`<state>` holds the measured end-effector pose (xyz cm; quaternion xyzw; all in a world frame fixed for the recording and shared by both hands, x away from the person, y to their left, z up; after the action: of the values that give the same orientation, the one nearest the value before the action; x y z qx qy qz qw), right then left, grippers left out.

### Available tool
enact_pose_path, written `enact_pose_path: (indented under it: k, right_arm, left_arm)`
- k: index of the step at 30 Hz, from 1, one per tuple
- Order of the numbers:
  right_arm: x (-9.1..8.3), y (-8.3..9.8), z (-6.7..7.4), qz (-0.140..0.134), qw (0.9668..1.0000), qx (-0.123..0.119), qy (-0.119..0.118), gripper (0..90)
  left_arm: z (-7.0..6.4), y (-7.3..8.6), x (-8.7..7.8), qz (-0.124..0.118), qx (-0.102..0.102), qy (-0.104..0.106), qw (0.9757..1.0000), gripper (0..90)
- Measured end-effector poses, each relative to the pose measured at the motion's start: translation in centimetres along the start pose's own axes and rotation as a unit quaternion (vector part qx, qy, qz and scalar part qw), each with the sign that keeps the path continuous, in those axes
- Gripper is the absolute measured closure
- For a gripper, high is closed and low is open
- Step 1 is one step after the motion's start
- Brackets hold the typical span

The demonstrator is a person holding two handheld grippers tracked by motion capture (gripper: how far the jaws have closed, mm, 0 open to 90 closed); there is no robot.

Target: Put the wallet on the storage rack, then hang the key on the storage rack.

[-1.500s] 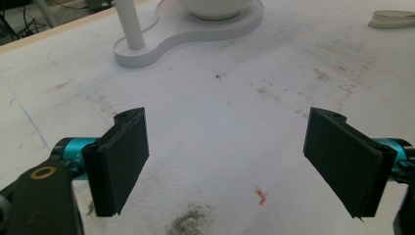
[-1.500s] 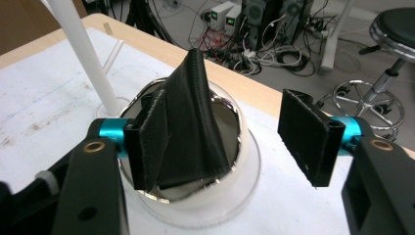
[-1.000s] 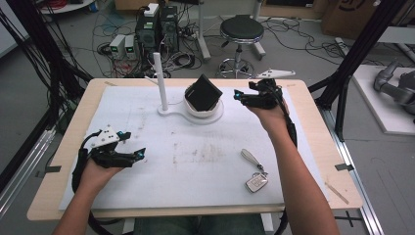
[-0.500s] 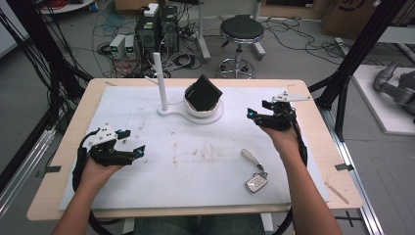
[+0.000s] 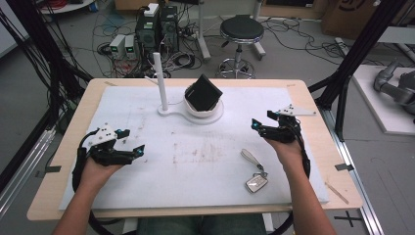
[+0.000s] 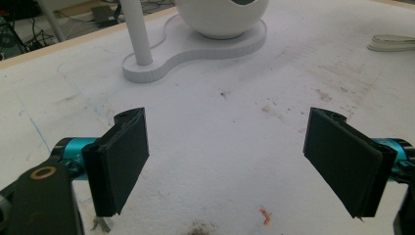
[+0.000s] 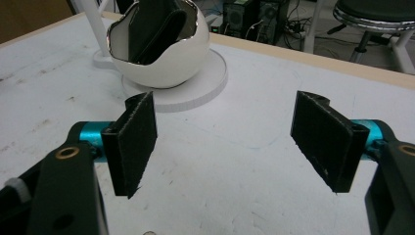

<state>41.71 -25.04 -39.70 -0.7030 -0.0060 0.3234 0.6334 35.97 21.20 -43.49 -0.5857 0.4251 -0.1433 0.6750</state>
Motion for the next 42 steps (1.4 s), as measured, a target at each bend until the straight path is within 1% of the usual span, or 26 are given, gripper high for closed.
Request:
enact_pose_path:
  k: [6, 8, 12, 17, 22, 23, 26, 27, 31, 35, 38, 41, 42]
  right_arm:
    - [0.1, 0.4, 0.0, 0.006, 1.0000, 0.006, -0.002, 21.7]
    - [0.2, 0.6, 0.1, 0.011, 0.9999, 0.004, -0.003, 21.3]
    - [0.3, 1.0, 0.4, 0.019, 0.9998, -0.001, -0.005, 21.3]
    - [0.3, 1.4, 0.8, 0.029, 0.9995, -0.010, -0.007, 21.3]
    - [0.1, 1.7, 1.0, 0.029, 0.9995, -0.011, -0.010, 21.3]
    - [0.0, 1.8, 1.1, 0.032, 0.9993, -0.012, -0.013, 21.3]
    - [0.0, 2.4, 1.4, 0.045, 0.9982, -0.032, -0.024, 21.3]
    - [-0.2, 2.6, 1.5, 0.047, 0.9979, -0.034, -0.028, 21.3]
    - [-0.5, 3.7, 1.5, 0.055, 0.9974, -0.034, -0.031, 21.3]
    - [-0.6, 5.0, 1.4, 0.071, 0.9962, -0.042, -0.030, 21.4]
    - [-0.5, 5.9, 1.4, 0.082, 0.9953, -0.040, -0.032, 21.4]
    - [-0.5, 6.6, 1.6, 0.104, 0.9931, -0.044, -0.032, 21.4]
    - [-0.5, 6.7, 1.7, 0.105, 0.9928, -0.045, -0.036, 21.4]
  left_arm:
    - [0.0, 0.1, 0.0, 0.004, 0.004, -0.001, 1.0000, 16.9]
    - [0.0, 0.1, 0.1, 0.002, -0.001, 0.000, 1.0000, 16.9]
    - [0.2, 0.1, 0.1, 0.001, -0.003, 0.000, 1.0000, 16.9]
    - [0.2, 0.1, 0.0, 0.003, -0.001, -0.002, 1.0000, 16.9]
    - [0.1, 0.1, 0.2, 0.004, 0.001, 0.000, 1.0000, 16.9]
    - [0.1, 0.1, 0.3, 0.006, 0.003, 0.000, 1.0000, 16.9]
    - [0.1, 0.0, 0.4, 0.004, 0.001, 0.000, 1.0000, 16.9]
    - [0.1, -0.1, 0.4, 0.004, 0.002, 0.000, 1.0000, 16.9]
    - [-0.2, -0.4, 0.4, 0.002, 0.009, 0.003, 1.0000, 16.9]
    - [-0.1, -0.3, 0.6, 0.004, 0.006, 0.004, 1.0000, 16.9]
    - [0.0, -0.3, 0.4, 0.003, 0.005, 0.002, 1.0000, 16.9]
    - [0.0, -0.4, 0.4, 0.000, 0.005, 0.002, 1.0000, 16.9]
    - [0.0, -0.4, 0.4, 0.001, 0.005, 0.002, 1.0000, 16.9]
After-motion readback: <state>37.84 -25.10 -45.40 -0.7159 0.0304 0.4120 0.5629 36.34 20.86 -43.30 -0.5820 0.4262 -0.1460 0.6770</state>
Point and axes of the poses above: each handheld gripper's, and its own axes: x roughly forward along the jaws, y roughly out of its underside, z roughly to its left, the point moved 6 cm from there along x, roughly forward along the jaws, and after that the axes turned 6 degrees about y, right-handed, at the moved point
